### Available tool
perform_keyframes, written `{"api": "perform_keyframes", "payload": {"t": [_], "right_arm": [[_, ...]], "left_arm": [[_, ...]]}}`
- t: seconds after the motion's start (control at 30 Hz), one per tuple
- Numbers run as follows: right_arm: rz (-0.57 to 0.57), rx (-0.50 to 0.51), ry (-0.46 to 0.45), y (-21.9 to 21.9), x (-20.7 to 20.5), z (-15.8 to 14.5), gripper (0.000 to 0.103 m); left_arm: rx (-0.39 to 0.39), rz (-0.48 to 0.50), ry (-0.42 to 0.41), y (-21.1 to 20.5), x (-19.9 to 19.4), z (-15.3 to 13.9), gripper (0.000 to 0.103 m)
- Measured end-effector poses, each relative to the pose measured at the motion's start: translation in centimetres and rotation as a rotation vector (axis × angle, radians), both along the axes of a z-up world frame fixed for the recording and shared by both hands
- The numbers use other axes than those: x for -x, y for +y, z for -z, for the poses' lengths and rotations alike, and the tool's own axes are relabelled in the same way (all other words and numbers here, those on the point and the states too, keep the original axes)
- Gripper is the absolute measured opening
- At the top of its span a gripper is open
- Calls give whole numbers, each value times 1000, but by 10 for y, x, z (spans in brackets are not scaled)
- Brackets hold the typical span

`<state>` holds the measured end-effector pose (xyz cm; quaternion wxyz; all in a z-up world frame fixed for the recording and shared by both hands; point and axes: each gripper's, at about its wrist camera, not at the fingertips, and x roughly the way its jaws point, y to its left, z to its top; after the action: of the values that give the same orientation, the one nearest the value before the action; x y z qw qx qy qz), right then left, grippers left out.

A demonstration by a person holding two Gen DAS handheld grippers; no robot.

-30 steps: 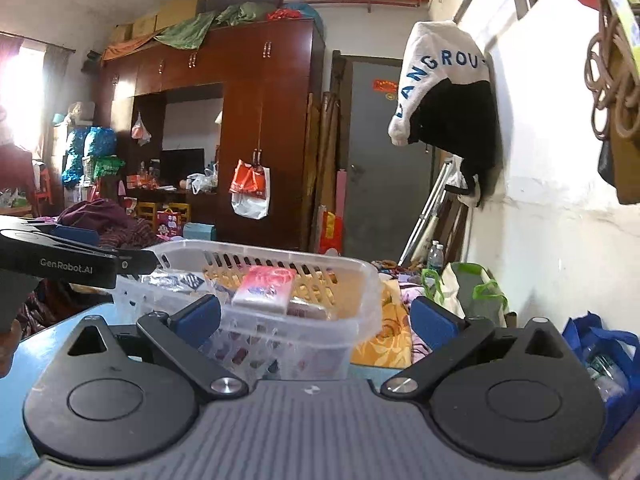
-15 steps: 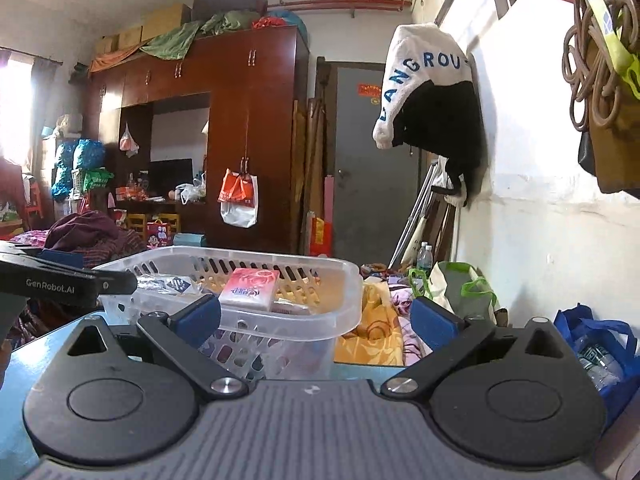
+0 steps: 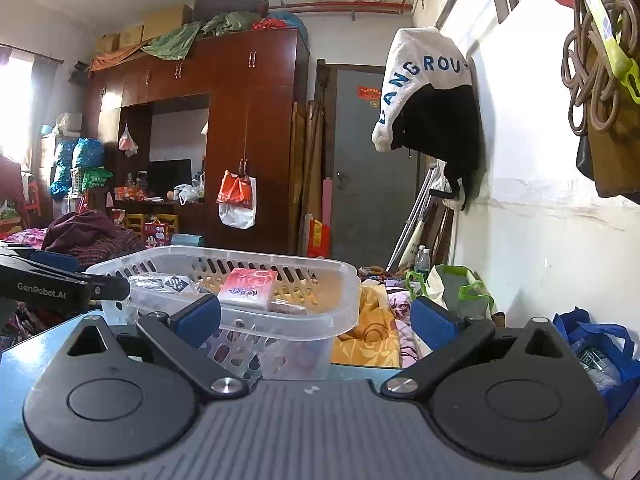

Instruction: Organize objects

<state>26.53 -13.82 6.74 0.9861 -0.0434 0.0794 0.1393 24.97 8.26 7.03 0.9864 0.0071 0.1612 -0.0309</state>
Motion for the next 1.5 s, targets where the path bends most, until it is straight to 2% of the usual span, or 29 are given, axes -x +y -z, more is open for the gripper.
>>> {"api": "perform_keyframes", "payload": {"t": [0.6,1.03,1.5], "right_arm": [[-6,-3,-3,0,2,-1,103],[-5,1,6,-1,-1,0,103],[-9,12,3,0,-1,0,103]], "left_arm": [[-2,11,-15,-5,7,-2,100],[19,10,2,-3,5,1,100],[6,16,18,-5,6,3,100]]}}
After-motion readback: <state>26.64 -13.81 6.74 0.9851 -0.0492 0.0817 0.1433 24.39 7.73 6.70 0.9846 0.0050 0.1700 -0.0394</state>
